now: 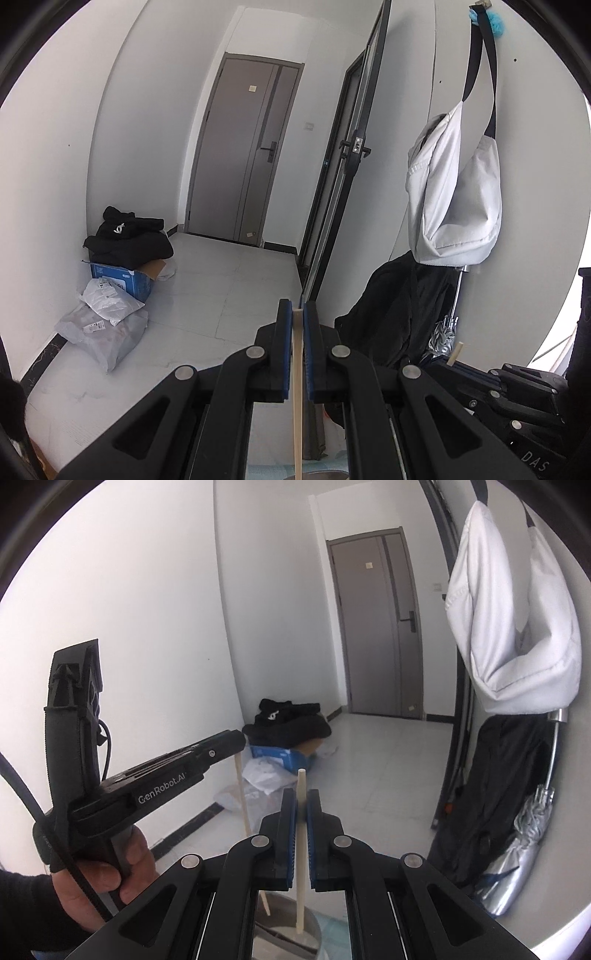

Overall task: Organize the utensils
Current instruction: 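Carry chopsticks over the white holder and release them inside with both grippers, then withdraw both grippers from the holder back over the pile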

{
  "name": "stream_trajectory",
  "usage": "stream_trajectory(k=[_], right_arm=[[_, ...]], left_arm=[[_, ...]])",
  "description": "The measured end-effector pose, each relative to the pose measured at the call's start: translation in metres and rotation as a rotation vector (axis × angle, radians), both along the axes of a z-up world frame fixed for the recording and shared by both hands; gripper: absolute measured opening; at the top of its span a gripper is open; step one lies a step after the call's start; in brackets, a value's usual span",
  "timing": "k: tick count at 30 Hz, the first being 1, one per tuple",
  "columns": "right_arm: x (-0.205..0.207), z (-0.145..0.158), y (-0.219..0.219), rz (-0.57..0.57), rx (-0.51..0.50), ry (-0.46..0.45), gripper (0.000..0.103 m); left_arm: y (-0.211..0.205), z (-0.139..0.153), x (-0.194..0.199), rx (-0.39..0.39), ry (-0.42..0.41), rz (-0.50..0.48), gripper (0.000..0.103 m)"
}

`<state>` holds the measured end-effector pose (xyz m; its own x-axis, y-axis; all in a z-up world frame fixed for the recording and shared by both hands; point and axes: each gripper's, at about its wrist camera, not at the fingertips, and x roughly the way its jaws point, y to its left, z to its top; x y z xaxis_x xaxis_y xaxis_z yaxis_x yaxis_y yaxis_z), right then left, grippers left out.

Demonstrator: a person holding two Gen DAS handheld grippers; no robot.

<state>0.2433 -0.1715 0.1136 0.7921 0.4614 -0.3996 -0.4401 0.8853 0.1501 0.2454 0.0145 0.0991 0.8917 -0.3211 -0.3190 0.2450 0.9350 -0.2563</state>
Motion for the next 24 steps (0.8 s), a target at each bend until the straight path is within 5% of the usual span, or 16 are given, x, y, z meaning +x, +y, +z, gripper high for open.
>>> stream_trajectory(k=[12, 20, 22, 24], right_arm=[[0.015, -0.052, 0.01, 0.108, -0.058, 0.055, 0.005], [0.019, -0.067, 0.012, 0.154, -0.059, 0.112, 0.006], [0.022, -0.069, 0.017, 0.177, -0.067, 0.137, 0.008], [0.021, -0.072, 0.022, 0.197, -0.068, 0.149, 0.009]], left_arm=[[-0.013, -0.027, -0.004, 0.047, -0.023, -0.116, 0.003], [-0.004, -0.031, -0.003, 0.015, 0.076, -0.175, 0.007], [0.001, -0.028, -0.002, 0.021, 0.099, -0.143, 0.022], [0.011, -0.026, -0.004, 0.007, 0.109, -0.107, 0.051]])
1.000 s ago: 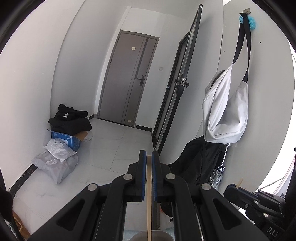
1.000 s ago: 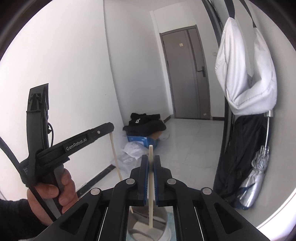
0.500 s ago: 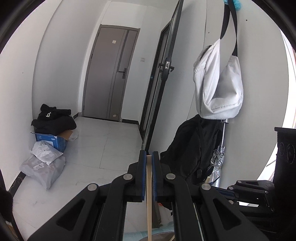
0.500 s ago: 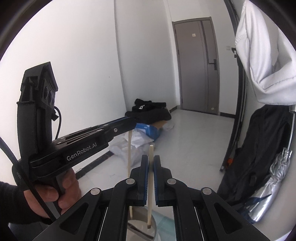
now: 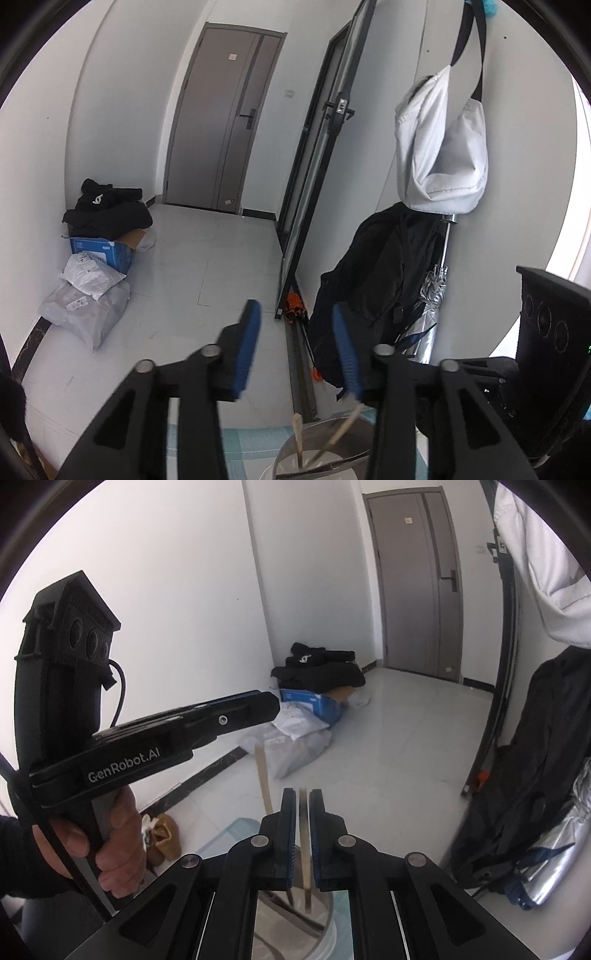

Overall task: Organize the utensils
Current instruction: 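Withdraw both grippers from the holder back over the pile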

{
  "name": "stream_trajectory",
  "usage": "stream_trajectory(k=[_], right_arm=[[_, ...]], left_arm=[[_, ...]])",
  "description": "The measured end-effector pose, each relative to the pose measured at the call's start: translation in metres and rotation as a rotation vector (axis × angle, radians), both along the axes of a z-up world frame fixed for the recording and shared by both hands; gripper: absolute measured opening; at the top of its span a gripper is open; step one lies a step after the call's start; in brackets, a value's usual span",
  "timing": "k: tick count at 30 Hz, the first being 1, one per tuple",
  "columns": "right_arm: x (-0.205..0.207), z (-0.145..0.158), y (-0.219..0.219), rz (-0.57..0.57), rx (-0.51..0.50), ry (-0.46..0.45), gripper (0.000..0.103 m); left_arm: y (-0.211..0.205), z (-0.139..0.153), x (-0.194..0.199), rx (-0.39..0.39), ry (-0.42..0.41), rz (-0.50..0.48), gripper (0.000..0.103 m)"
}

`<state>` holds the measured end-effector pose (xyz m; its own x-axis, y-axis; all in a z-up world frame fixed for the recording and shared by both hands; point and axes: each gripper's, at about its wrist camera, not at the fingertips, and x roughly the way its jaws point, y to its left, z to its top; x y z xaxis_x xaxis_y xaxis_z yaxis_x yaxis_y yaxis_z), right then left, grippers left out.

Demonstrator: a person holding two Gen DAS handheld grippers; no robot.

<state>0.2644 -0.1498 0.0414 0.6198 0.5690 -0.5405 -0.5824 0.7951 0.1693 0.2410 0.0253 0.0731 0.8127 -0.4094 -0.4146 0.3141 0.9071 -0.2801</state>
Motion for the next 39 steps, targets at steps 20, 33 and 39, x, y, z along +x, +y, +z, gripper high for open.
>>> stream_trajectory(k=[20, 33, 39], right_arm=[[-0.113, 0.03, -0.035, -0.173, 0.142, -0.023, 0.066], [-0.196, 0.026, -0.041, -0.283, 0.19, -0.031, 0.083], [-0.22, -0.001, -0.042, -0.326, 0.18, 0.026, 0.084]], left_arm=[[0.015, 0.033, -0.094, 0.109, 0.066, 0.263, 0.097], [0.009, 0.017, -0.162, 0.131, 0.054, 0.282, 0.102], [0.011, -0.012, -0.184, 0.128, 0.105, 0.273, 0.102]])
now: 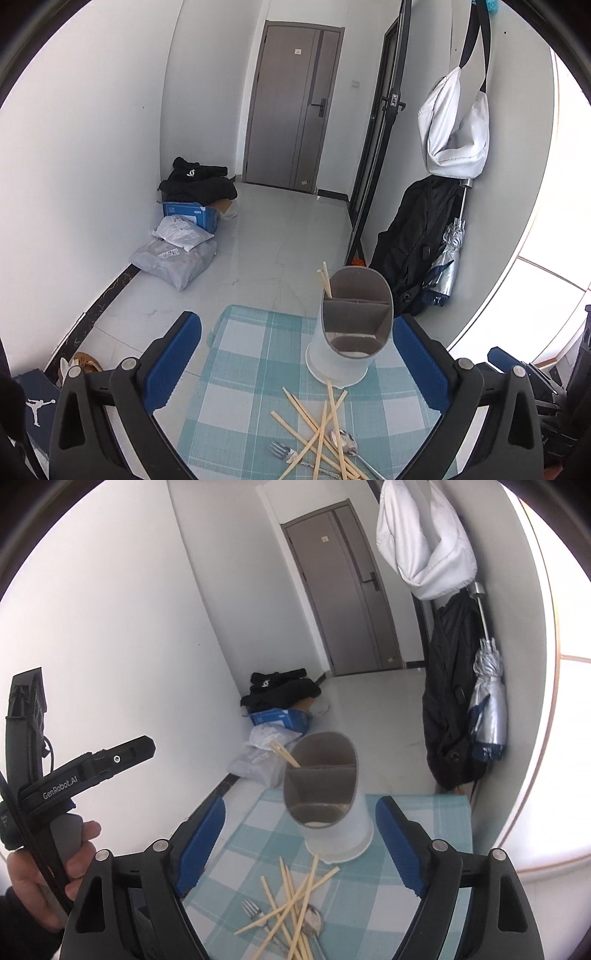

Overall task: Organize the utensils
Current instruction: 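Withdraw both grippers from the holder back over the pile, then grasp a chopstick with the right gripper while the left gripper approaches the pile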

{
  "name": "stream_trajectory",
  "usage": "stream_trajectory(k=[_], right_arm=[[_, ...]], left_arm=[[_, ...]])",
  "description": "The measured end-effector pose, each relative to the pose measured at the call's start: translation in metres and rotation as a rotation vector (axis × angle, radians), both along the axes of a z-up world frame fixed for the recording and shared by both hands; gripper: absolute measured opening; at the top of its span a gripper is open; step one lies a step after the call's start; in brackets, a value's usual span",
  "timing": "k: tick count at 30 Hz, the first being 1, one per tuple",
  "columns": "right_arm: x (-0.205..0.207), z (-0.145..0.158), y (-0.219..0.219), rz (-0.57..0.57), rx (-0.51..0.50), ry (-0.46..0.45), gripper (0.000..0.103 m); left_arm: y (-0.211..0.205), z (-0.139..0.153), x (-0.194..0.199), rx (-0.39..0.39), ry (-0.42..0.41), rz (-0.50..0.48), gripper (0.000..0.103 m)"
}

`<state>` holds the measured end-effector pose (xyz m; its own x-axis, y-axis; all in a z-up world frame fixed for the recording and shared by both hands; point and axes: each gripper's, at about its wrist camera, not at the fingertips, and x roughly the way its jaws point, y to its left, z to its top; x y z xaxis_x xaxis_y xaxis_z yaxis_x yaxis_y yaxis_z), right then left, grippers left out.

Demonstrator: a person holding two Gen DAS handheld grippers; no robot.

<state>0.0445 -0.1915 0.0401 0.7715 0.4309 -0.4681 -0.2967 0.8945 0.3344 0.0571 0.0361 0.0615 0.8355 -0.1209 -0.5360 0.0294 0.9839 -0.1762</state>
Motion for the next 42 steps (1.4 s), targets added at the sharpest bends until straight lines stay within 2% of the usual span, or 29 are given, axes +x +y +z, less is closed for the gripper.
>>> stream_trajectory(k=[3, 12, 16, 20, 31, 35, 42], right_arm=[[-0.01, -0.015, 0.002, -0.019, -0.019, 0.016, 0.087], [-0.027, -0.056, 0.01, -0.019, -0.047, 0.103, 0.089], [-0.028, -0.075, 0.013, -0.033, -0.082, 0.152, 0.089], [-0.026, -0.092, 0.015, -0.033, -0.108, 0.198, 0.089], [-0.012, -0.127, 0.026, -0.024, -0.162, 0.333, 0.088], [0.001, -0.136, 0.035, 0.016, -0.17, 0.388, 0.073], [0.045, -0.144, 0.06, 0.08, -0.199, 0.442, 0.055]], left_arm=[[0.002, -0.013, -0.008, 0.0, 0.019, 0.004, 0.102], [0.004, -0.051, -0.022, -0.014, 0.091, -0.001, 0.102], [0.01, -0.071, -0.019, -0.061, 0.145, 0.008, 0.102], [0.011, -0.089, -0.016, -0.058, 0.19, 0.002, 0.102], [0.023, -0.121, -0.005, -0.125, 0.323, 0.001, 0.102], [0.028, -0.125, 0.001, -0.146, 0.361, 0.008, 0.102], [0.041, -0.124, 0.01, -0.206, 0.395, 0.02, 0.102]])
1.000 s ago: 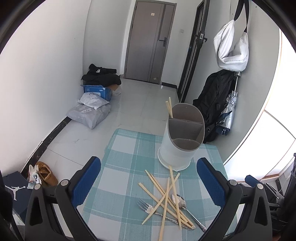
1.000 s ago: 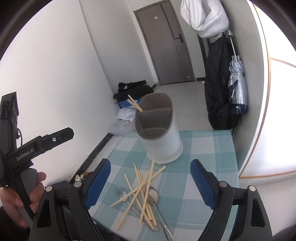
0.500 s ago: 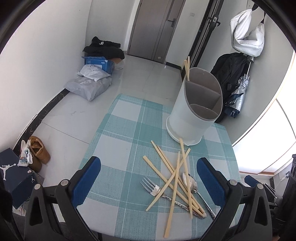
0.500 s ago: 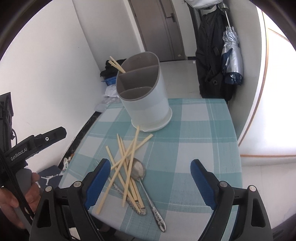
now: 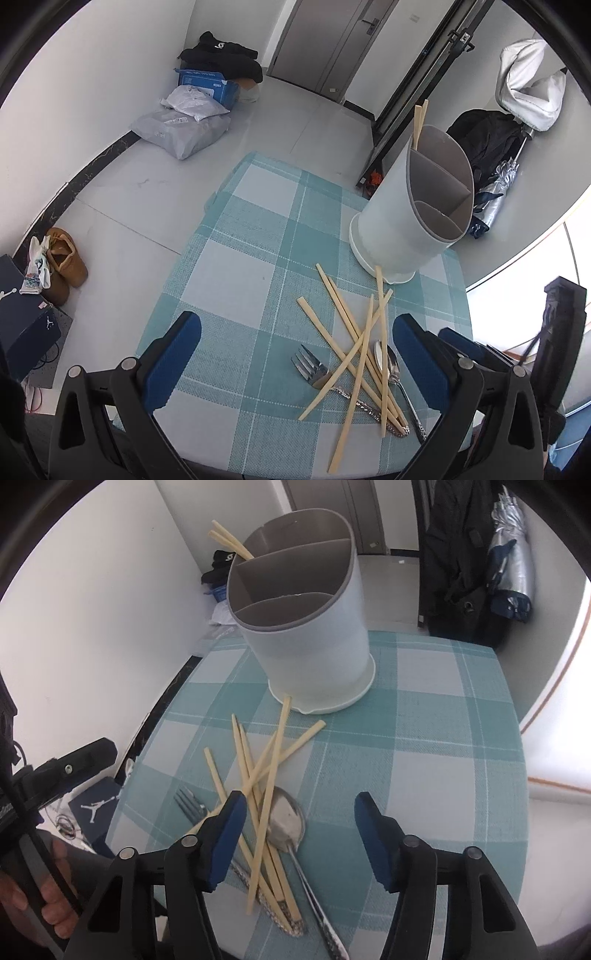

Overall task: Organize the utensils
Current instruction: 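Grasp a chopstick with the right gripper while the left gripper approaches the pile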

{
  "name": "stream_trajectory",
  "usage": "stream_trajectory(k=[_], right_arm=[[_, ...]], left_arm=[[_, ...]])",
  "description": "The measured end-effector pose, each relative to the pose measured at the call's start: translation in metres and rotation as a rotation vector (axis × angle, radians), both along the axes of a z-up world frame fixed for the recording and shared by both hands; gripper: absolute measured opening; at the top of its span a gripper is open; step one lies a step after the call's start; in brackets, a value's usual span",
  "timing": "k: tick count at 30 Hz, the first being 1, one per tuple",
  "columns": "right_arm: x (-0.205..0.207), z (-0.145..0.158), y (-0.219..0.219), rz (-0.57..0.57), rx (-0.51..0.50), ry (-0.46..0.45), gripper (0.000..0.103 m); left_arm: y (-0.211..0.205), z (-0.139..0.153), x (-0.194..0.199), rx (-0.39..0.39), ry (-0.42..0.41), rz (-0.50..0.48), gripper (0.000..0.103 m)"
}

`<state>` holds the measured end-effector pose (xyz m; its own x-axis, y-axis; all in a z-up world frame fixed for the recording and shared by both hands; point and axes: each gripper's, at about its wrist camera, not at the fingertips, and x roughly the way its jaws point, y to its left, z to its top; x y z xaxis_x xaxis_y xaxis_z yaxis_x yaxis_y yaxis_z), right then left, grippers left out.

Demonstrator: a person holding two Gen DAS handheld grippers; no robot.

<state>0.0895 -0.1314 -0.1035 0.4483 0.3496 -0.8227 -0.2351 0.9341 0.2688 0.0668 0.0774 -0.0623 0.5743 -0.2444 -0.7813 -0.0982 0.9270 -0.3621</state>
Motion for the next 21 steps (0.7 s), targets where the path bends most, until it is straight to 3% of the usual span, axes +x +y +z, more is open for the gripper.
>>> stream_trajectory(k=[3, 10, 16, 18, 21], right_arm=[[0.025, -0.004, 0.018, 0.033, -0.028, 0.008, 0.048], [0.064, -0.027, 0.048, 0.034, -0.092, 0.066, 0.044], [0.072, -0.039, 0.05, 0.004, -0.058, 0.104, 0.024], [0.071, -0.04, 0.048, -0.007, -0.049, 0.111, 0.007], [0.064, -0.037, 0.046, -0.002, -0.023, 0.096, 0.006]], left_arm=[[0.006, 0.003, 0.002, 0.011, 0.001, 0.022, 0.102], [0.025, -0.001, 0.01, -0.022, 0.034, 0.062, 0.102], [0.034, -0.007, 0.014, -0.051, 0.071, 0.088, 0.102], [0.035, -0.008, 0.015, -0.052, 0.075, 0.095, 0.102], [0.034, -0.008, 0.015, -0.048, 0.081, 0.099, 0.102]])
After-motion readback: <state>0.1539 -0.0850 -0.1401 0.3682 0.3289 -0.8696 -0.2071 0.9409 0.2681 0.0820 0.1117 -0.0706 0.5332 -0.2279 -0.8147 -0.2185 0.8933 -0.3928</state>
